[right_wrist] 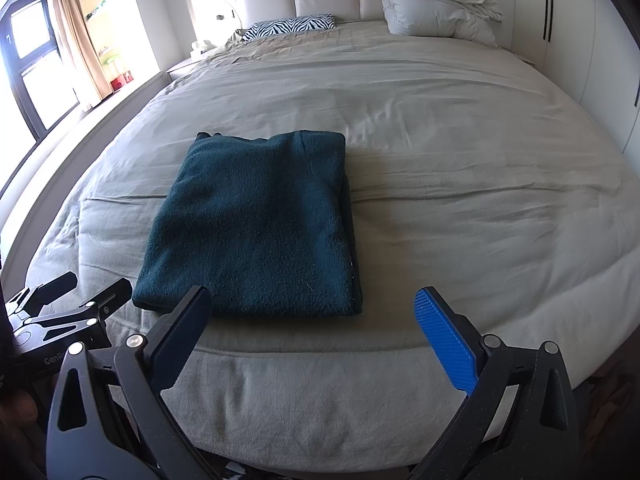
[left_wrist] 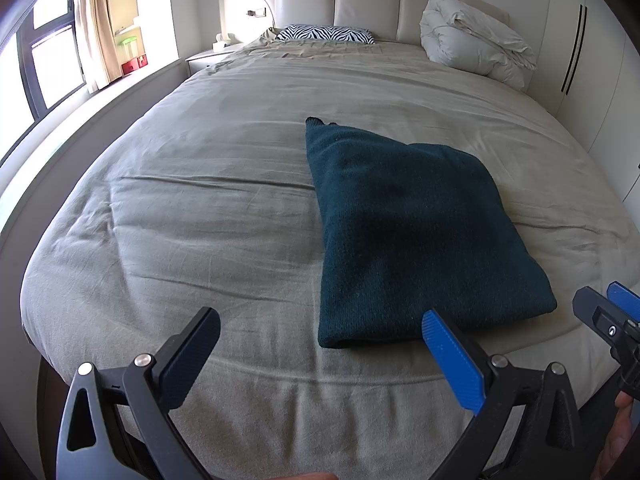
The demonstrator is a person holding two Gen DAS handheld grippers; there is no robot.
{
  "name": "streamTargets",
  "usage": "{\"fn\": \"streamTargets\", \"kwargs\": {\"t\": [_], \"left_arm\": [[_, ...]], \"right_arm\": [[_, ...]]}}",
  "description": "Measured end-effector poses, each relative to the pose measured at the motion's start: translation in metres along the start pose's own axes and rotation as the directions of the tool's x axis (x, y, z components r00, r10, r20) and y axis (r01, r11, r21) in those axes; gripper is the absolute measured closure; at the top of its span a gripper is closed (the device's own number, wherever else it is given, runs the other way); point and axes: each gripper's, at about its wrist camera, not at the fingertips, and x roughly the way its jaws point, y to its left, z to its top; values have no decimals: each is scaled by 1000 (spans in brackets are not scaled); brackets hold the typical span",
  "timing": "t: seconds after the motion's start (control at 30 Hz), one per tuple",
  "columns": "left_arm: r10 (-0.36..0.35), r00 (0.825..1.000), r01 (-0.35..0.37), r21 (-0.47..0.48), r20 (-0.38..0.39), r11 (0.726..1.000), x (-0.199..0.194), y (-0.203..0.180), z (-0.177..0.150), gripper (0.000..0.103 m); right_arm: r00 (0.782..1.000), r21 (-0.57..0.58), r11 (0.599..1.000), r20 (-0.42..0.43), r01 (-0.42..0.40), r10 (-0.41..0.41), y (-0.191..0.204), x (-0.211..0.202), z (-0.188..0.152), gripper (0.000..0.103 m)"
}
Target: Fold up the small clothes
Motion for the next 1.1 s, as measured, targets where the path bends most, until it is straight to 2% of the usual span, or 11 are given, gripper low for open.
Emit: {"fn": "streamTargets", "kwargs": {"t": [1.1], "left_arm": [[-2,1000,2,2,-4,1000,1,-1,-3,0]], "right_arm": [[1000,8,1000,-10,-6,7,2,4,-8,0]]}}
